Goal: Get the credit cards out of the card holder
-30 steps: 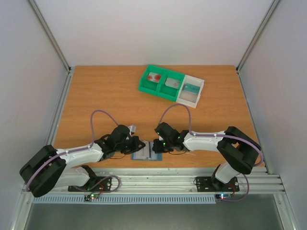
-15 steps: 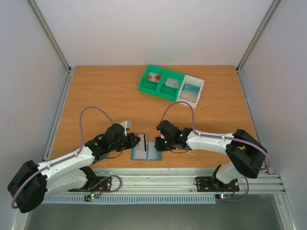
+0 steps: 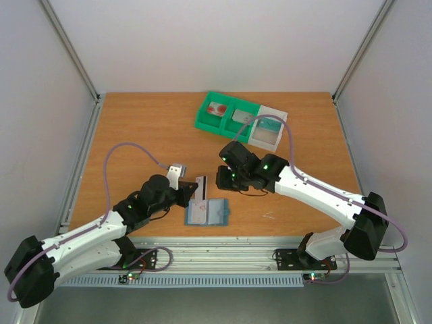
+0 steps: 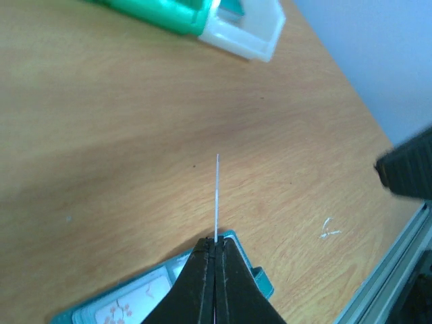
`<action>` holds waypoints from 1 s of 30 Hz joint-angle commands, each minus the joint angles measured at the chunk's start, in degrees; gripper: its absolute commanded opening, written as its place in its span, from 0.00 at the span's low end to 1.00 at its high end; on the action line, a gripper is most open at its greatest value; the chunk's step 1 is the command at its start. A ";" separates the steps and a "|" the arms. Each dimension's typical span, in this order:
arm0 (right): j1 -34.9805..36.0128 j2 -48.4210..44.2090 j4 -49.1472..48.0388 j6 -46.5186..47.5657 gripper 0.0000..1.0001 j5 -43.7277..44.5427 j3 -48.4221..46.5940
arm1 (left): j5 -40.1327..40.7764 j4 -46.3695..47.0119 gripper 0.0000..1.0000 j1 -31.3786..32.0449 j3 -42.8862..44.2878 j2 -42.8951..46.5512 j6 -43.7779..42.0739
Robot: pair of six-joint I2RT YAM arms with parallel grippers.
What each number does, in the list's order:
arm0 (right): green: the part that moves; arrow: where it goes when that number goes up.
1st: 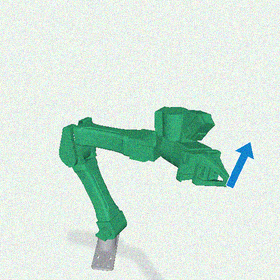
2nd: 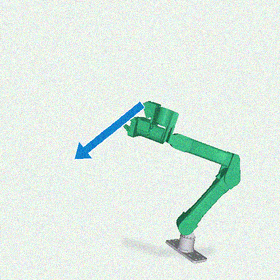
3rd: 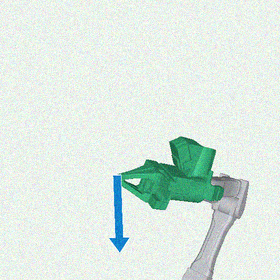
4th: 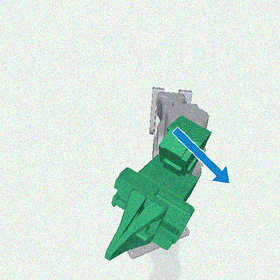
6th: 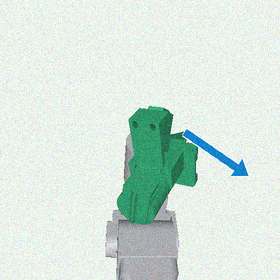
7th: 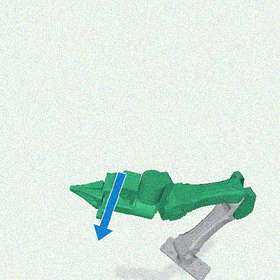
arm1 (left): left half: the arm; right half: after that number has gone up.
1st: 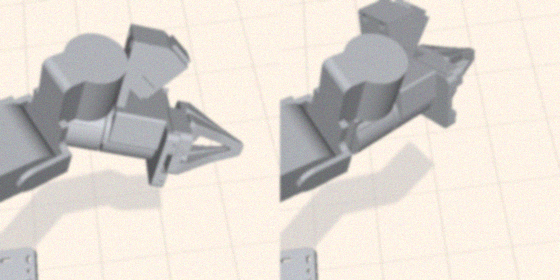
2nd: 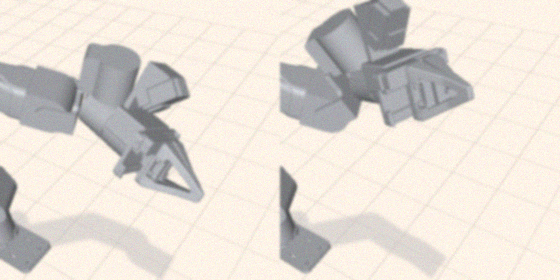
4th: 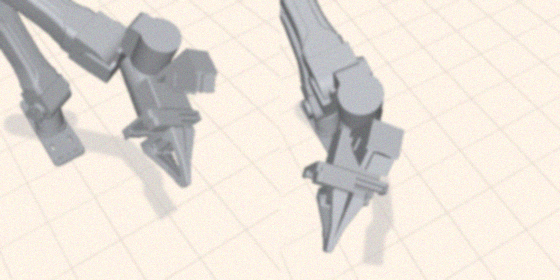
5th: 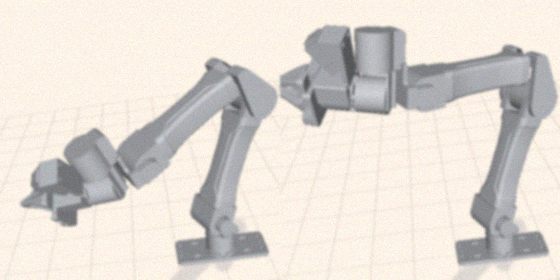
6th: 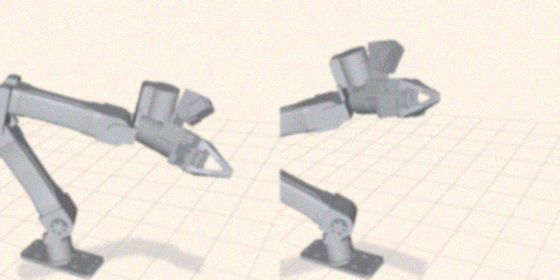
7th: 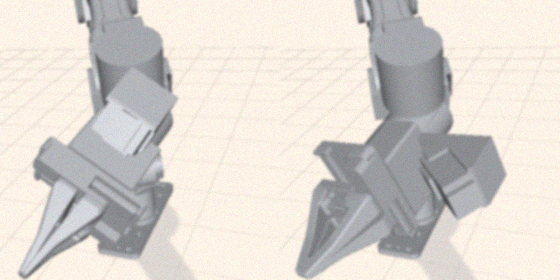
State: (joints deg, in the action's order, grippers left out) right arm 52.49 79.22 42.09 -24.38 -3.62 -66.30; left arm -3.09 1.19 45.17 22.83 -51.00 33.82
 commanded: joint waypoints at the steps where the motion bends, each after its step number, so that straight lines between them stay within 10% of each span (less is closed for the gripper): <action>1: -0.19 2.50 13.17 -7.19 0.14 1.97 -8.60 | 0.32 9.39 0.00 2.12 -0.13 1.85 -12.19; 30: -1.12 6.35 14.03 -26.20 0.21 -7.39 -15.60 | -0.38 24.51 0.00 10.03 -6.35 1.35 -27.50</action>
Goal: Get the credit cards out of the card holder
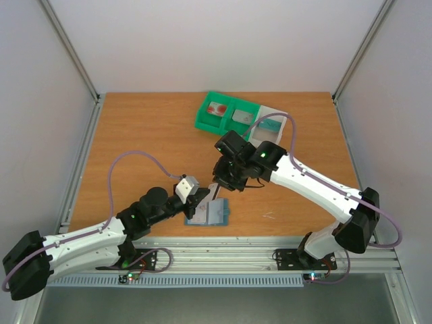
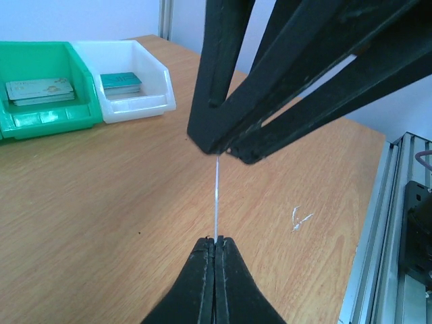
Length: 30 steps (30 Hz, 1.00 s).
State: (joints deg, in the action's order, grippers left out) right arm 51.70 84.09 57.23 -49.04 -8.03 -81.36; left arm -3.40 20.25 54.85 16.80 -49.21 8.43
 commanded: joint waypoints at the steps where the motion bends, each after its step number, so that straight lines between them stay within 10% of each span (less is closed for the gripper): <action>1: -0.29 1.96 -1.20 -1.65 0.21 -3.55 -0.62 | 0.07 5.37 0.00 0.35 -0.28 -0.44 -2.14; 17: -0.25 3.71 -1.87 -1.76 0.04 -3.82 1.31 | 2.00 3.34 0.00 0.43 -0.83 1.36 -3.00; 30: -0.64 5.44 -1.18 -2.37 0.12 -7.49 1.51 | 2.45 0.19 0.00 1.56 1.46 0.22 -12.74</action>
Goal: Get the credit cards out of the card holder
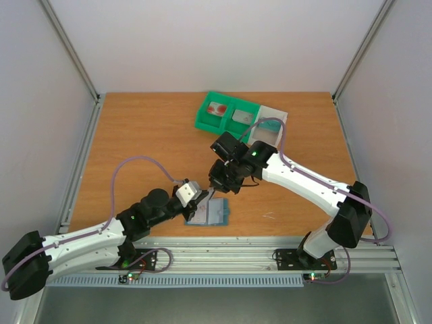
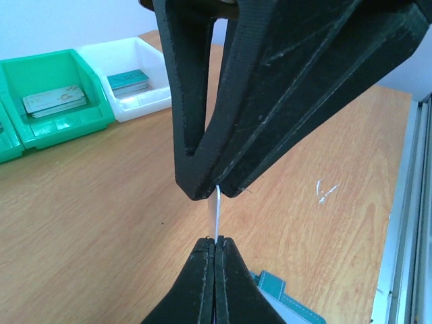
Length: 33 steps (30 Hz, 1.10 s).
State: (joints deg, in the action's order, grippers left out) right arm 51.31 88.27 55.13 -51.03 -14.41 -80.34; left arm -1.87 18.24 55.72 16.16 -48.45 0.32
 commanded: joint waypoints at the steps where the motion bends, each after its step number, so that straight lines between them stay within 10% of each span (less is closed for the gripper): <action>1: -0.26 1.36 1.02 -0.22 0.11 -1.21 0.46 | 0.99 2.23 0.00 0.72 2.18 -0.66 -4.99; 33: -2.43 4.90 -0.06 -2.66 0.11 -6.47 2.30 | 3.18 3.26 0.00 1.05 1.09 -2.16 -7.00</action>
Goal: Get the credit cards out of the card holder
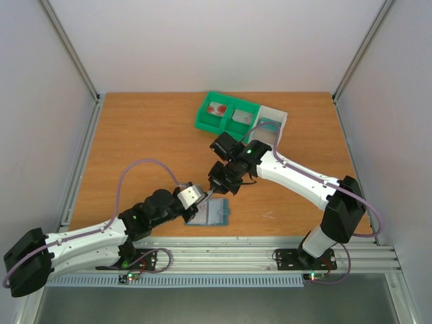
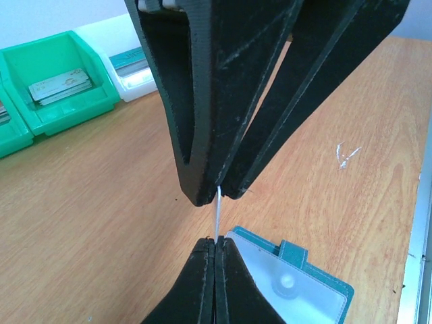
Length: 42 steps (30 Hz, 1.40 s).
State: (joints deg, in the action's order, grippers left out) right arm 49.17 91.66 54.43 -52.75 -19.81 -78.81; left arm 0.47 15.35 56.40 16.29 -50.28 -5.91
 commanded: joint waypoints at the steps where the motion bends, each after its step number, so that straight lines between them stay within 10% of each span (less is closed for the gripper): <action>1: -0.30 1.79 0.59 -0.95 0.10 -1.09 0.76 | 0.79 6.41 0.00 0.38 0.86 -0.38 -0.83; 22: -0.48 2.73 -3.74 -1.56 0.01 -0.79 3.50 | 1.91 6.57 0.03 0.46 0.07 1.09 0.21; 30: -0.62 -4.46 -11.94 2.67 0.01 6.07 11.41 | 10.10 -4.15 0.22 0.46 4.27 3.76 11.39; 42: -5.30 -21.09 -45.89 18.85 0.01 5.01 34.95 | 18.41 -31.75 0.84 0.09 17.32 -0.18 38.88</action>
State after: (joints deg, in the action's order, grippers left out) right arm 45.54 75.46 23.03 -41.15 -14.02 -48.51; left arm 13.30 -5.19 56.62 28.23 -47.81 21.04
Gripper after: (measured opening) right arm 0.016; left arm 0.792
